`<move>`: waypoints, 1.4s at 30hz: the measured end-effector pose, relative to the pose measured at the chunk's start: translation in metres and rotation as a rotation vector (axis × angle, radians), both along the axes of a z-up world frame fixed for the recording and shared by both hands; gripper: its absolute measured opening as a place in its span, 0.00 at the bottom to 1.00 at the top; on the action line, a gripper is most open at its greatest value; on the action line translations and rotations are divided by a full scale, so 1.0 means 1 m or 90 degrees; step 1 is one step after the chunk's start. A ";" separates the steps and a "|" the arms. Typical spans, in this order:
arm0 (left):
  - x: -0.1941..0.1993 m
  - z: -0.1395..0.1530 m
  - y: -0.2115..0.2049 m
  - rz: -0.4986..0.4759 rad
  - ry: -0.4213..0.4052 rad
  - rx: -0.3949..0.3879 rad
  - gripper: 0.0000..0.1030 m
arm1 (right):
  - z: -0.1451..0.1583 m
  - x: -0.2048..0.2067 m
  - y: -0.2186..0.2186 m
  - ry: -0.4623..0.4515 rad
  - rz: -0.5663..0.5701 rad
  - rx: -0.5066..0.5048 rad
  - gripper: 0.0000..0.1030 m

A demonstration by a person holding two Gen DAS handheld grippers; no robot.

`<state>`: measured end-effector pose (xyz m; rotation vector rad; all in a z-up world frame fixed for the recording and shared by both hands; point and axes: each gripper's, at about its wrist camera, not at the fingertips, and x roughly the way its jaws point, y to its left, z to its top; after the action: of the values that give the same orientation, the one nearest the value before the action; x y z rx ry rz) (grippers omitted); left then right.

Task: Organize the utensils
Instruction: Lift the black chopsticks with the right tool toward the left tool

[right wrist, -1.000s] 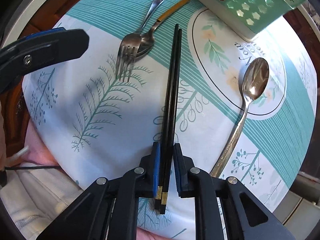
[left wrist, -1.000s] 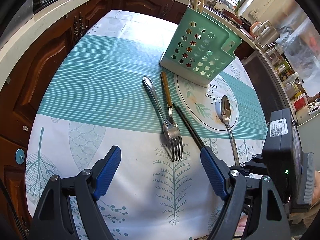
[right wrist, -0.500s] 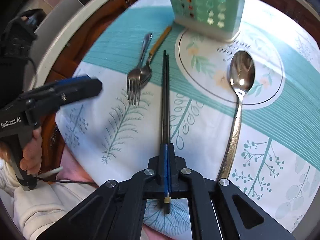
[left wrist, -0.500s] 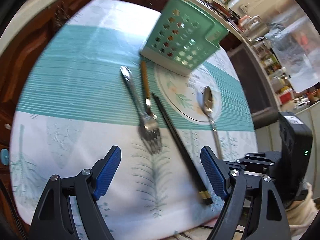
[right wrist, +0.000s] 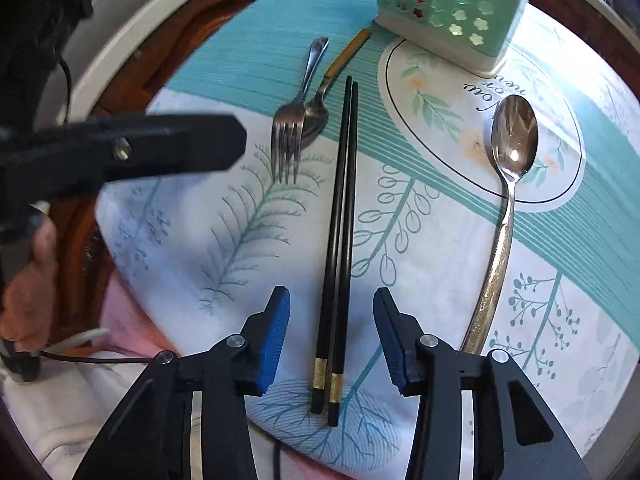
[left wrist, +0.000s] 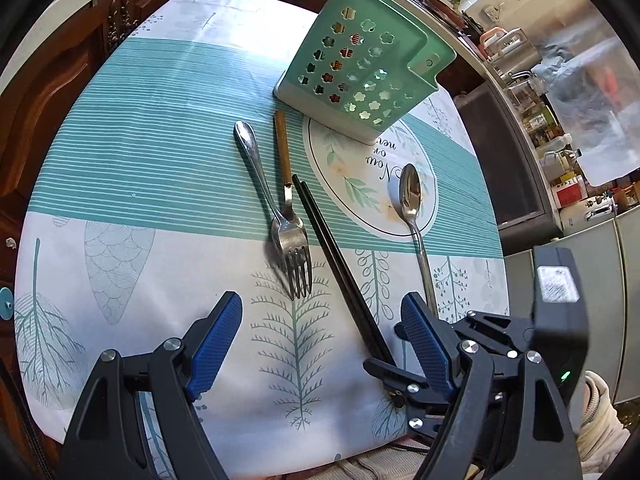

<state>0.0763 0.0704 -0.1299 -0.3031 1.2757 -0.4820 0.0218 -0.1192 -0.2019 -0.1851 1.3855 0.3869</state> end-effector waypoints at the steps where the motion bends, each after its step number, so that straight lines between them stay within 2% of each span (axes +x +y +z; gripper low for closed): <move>1: 0.000 0.000 0.001 0.001 0.001 0.000 0.76 | -0.003 0.000 0.002 0.004 0.002 -0.011 0.27; 4: -0.001 -0.001 0.006 0.005 0.009 -0.008 0.76 | -0.004 -0.003 0.006 -0.012 0.017 -0.045 0.21; 8: -0.001 -0.003 0.010 0.007 0.023 -0.028 0.76 | -0.004 -0.006 0.010 -0.017 0.026 -0.063 0.20; 9: -0.002 -0.004 0.011 0.008 0.026 -0.032 0.76 | -0.003 -0.007 0.011 -0.020 0.030 -0.068 0.18; 10: -0.002 -0.005 0.012 0.009 0.030 -0.036 0.76 | -0.003 -0.008 0.012 -0.029 0.033 -0.079 0.12; 11: -0.002 -0.006 0.012 0.009 0.033 -0.037 0.76 | -0.005 -0.009 0.015 -0.031 0.033 -0.080 0.12; 14: -0.002 -0.010 0.010 0.009 0.047 -0.041 0.77 | -0.004 -0.011 0.009 -0.037 0.013 -0.063 0.11; 19: 0.001 -0.027 0.001 -0.005 0.106 -0.076 0.76 | 0.004 -0.011 -0.026 -0.035 -0.025 -0.003 0.11; 27: 0.004 -0.052 -0.034 -0.029 0.181 -0.126 0.76 | 0.012 -0.004 -0.057 -0.038 -0.061 0.036 0.11; 36: 0.009 -0.074 -0.053 0.017 0.255 -0.226 0.76 | 0.024 -0.010 -0.064 -0.035 -0.081 0.053 0.11; 42: 0.015 -0.086 -0.056 0.056 0.282 -0.287 0.75 | 0.031 -0.008 -0.060 -0.033 -0.084 0.052 0.11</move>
<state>0.0914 0.0142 -0.2164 -0.8788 1.5652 -0.6480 0.0133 -0.1791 -0.1713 -0.0365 1.3201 0.3255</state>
